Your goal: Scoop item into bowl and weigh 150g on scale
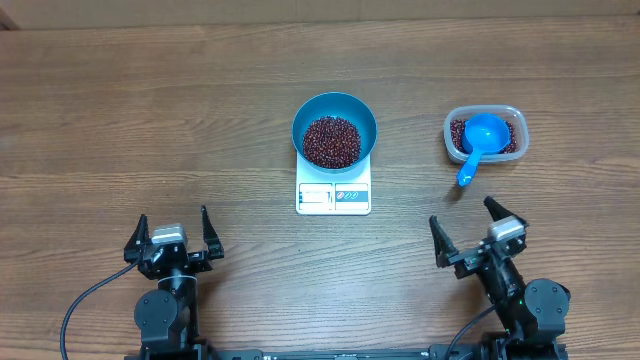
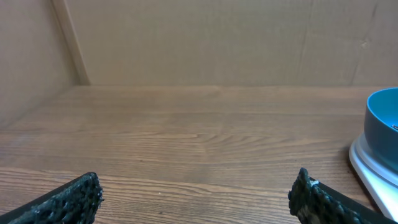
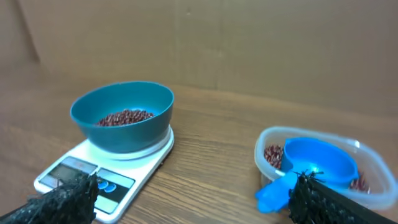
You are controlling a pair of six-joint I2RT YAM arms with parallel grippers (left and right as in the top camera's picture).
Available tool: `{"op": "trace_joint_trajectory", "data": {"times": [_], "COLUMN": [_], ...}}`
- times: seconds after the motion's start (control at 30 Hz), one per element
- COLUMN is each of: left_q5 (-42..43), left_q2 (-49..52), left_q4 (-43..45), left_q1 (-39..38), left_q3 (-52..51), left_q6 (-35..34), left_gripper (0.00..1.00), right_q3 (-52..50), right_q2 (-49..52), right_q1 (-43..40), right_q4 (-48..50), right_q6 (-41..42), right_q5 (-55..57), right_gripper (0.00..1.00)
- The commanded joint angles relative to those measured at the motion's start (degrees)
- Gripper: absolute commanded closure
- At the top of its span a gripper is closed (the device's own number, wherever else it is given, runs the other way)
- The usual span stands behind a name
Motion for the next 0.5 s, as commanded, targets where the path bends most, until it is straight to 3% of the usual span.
{"op": "trace_joint_trajectory", "data": {"times": [0.0,0.27,0.47], "left_q5": [0.28,0.28,0.26], "left_q2": [-0.5,-0.5,-0.5], "left_q4": [0.07,0.07,0.07], "left_q1": [-0.24,-0.24,-0.24], "left_q3": [-0.17,-0.17,-0.17], "left_q6": [1.29,1.29,1.29], "left_gripper": [0.01,0.01,0.0], "right_q3": [-0.31,-0.48,-2.19], "right_q2": [-0.72,-0.72,-0.72], "right_q1": [0.26,0.26,0.26], "right_q4": [0.94,1.97,13.64], "right_q6": [-8.9,-9.57,-2.45], "right_q5": [-2.4,1.11,7.76], "right_gripper": [0.0,0.0,0.0]}}
